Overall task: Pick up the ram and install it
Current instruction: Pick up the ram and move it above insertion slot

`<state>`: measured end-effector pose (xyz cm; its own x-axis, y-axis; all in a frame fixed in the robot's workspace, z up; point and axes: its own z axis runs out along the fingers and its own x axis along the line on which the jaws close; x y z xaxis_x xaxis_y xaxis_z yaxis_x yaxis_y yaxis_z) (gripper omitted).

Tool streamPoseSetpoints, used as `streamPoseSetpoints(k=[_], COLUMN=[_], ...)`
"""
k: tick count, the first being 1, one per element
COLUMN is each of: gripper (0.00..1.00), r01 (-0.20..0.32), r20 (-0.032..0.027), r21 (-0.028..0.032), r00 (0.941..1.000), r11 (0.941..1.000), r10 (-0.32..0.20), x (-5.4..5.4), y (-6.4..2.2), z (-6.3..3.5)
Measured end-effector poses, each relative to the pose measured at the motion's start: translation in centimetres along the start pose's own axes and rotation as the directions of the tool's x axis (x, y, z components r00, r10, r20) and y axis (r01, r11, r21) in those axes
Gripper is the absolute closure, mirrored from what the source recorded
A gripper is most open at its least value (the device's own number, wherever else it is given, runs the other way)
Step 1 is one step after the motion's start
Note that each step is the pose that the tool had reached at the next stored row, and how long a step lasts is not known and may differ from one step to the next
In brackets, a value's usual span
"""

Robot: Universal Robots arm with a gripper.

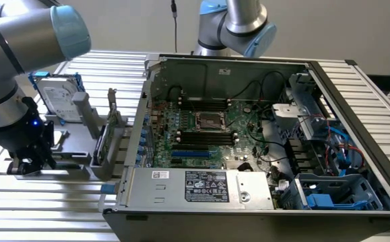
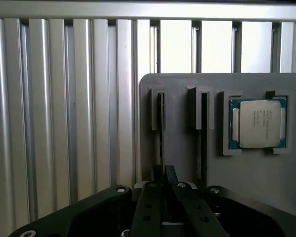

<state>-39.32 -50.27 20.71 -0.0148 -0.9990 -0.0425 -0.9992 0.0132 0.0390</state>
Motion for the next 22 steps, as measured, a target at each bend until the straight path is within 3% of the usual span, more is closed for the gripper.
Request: streamPoseSetpoints(k=[5, 14, 17, 22], gripper=[0.86, 0.86, 0.86, 0.86], r01=[-0.001, -0.002, -0.002, -0.002], r20=[0.0045, 0.0053, 0.0052, 0.0052], r21=[-0.0020, -0.0050, -0.0060, -0.0081], r00=[1.0000, 1.0000, 1.0000, 1.0000], r11=[1.0000, 1.0000, 1.0000, 1.0000], r10=[0.001, 0.002, 0.002, 0.002], x=[-0.1, -0.2, -0.3, -0.4], y=[-0.08, -0.67, -1.23, -2.84], z=[-1.47, -5.45, -6.82, -9.17])
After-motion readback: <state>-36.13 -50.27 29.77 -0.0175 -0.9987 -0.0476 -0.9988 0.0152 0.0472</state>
